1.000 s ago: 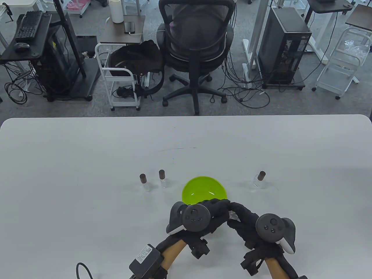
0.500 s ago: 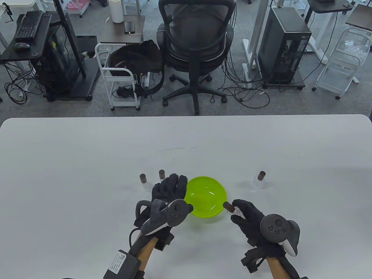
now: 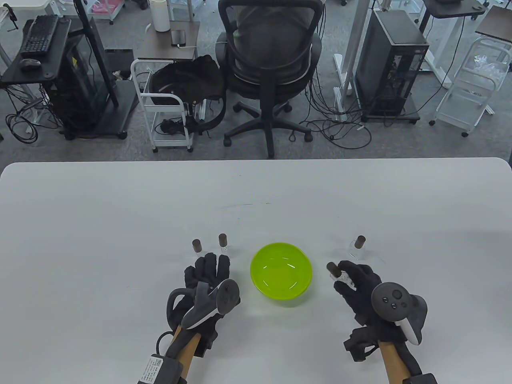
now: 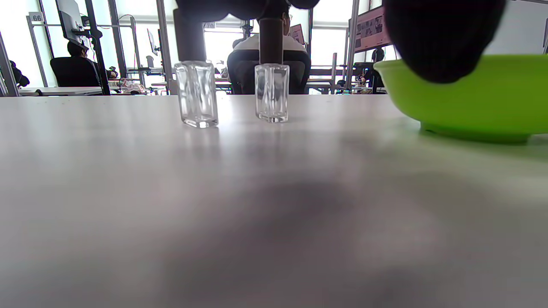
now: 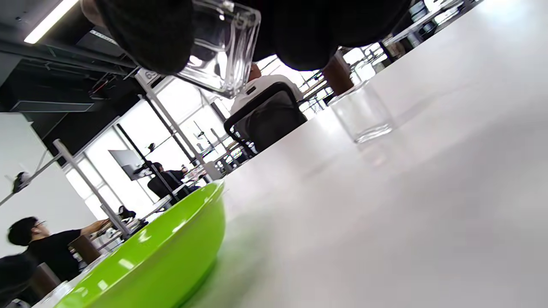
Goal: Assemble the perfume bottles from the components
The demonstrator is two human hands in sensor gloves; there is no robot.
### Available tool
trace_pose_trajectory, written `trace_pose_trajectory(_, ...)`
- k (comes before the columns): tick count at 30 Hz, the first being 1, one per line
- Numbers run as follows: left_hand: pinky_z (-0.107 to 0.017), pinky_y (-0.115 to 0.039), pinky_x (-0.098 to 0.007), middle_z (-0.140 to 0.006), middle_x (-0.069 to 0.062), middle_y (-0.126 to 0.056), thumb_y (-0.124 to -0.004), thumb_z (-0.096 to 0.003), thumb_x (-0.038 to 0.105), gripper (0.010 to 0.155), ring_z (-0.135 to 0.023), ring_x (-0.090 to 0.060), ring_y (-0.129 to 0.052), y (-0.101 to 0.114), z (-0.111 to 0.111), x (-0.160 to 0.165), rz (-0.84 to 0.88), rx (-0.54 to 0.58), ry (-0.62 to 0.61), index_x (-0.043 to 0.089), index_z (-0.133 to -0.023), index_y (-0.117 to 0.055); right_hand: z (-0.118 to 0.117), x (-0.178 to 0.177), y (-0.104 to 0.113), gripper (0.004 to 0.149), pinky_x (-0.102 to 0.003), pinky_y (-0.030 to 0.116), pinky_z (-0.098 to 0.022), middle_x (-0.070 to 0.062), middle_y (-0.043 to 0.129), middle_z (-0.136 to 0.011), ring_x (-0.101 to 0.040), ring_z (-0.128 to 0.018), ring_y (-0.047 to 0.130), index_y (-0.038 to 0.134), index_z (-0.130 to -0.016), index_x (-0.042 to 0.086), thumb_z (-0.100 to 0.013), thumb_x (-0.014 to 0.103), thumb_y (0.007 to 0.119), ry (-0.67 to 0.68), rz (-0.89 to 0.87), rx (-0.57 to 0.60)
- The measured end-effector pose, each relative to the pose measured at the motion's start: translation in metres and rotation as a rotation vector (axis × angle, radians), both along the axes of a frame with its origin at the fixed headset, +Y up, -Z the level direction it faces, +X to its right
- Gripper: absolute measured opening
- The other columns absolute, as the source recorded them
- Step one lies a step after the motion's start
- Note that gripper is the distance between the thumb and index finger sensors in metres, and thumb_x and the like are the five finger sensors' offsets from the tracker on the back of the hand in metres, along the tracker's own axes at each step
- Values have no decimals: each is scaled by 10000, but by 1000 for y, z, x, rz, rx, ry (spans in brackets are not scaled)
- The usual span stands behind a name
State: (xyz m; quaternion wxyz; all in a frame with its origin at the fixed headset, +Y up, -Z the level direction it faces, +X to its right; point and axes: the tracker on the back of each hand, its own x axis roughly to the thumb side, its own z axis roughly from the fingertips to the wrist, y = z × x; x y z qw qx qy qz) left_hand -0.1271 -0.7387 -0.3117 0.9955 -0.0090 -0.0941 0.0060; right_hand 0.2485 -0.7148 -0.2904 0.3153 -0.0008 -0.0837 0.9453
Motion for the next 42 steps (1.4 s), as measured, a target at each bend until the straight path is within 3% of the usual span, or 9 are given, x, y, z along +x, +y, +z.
trace_pose_trajectory(5, -826, -409, -647, -1233, -234, -341, -737, -432, 661, 1012, -1121, -497, -475, 0, 0, -2, 1, -1, 9, 172, -1194, -287, -19, 48, 4, 582, -623, 640, -711, -55, 767, -1036, -298, -876, 793, 538, -1065, 261, -572, 465, 770, -256, 113, -30)
trace_pose_trajectory(8, -825, -407, -649, -1233, -233, -340, -737, -431, 661, 1011, -1121, -498, -476, 1, 0, -4, 9, -2, 16, 172, -1194, -289, -28, 65, -6, 566, -611, 643, -718, -75, 748, -1057, -298, -880, 789, 539, -1060, 287, -572, 441, 780, -342, 60, -105)
trace_pose_trajectory(11, -825, -409, -648, -1230, -235, -350, -737, -432, 661, 1013, -1118, -499, -482, 0, 1, -6, 13, -2, 20, 161, -1194, -295, -35, 80, -21, 550, -620, 626, -721, -162, 615, -1096, -278, -856, 748, 585, -1044, 313, -553, 434, 801, -430, -11, -182)
trace_pose_trajectory(14, -825, -407, -648, -1231, -234, -348, -736, -431, 662, 1014, -1119, -496, -480, -1, 3, -8, -1, -4, 31, 164, -1194, -292, -38, 92, -34, 545, -610, 637, -713, -107, 658, -1033, -244, -797, 764, 598, -1041, 318, -548, 416, 809, -508, -45, -239)
trace_pose_trajectory(22, -826, -407, -646, -1232, -232, -348, -735, -430, 664, 1015, -1119, -497, -478, -1, 5, -12, 3, -6, 44, 164, -1194, -293, -41, 98, -49, 550, -612, 645, -705, -78, 720, -1032, -245, -801, 792, 599, -1061, 272, -563, 403, 792, -532, 41, -301)
trace_pose_trajectory(29, -825, -406, -647, -1232, -233, -346, -736, -429, 664, 1013, -1121, -496, -476, -1, 6, -12, -5, -5, 44, 167, -1193, -293, -40, 97, -50, 570, -628, 635, -697, -128, 708, -1045, -277, -823, 787, 583, -1083, 215, -578, 396, 776, -539, 50, -314)
trace_pose_trajectory(32, -825, -405, -649, -1233, -230, -345, -736, -428, 664, 1016, -1123, -495, -473, -1, 6, -13, -7, -8, 46, 167, -1194, -292, -37, 97, -49, 643, -644, 625, -690, -170, 677, -1075, -322, -855, 774, 538, -1112, 175, -567, 407, 787, -525, 54, -304)
trace_pose_trajectory(37, -825, -398, -654, -1233, -233, -339, -735, -428, 665, 1018, -1126, -502, -459, -1, 7, -14, -3, -12, 50, 166, -1194, -288, -26, 93, -34, 778, -688, 598, -685, -267, 551, -1150, -483, -965, 698, 420, -1162, 118, -551, 416, 800, -466, 142, -276)
trace_pose_trajectory(42, -825, -390, -660, -1233, -236, -334, -730, -431, 667, 1017, -1129, -508, -445, -1, 8, -14, 1, -2, 52, 163, -1194, -287, -15, 70, -5, 905, -732, 561, -690, -337, 411, -1188, -605, -1016, 586, 315, -1182, 70, -528, 464, 801, -398, 384, -175)
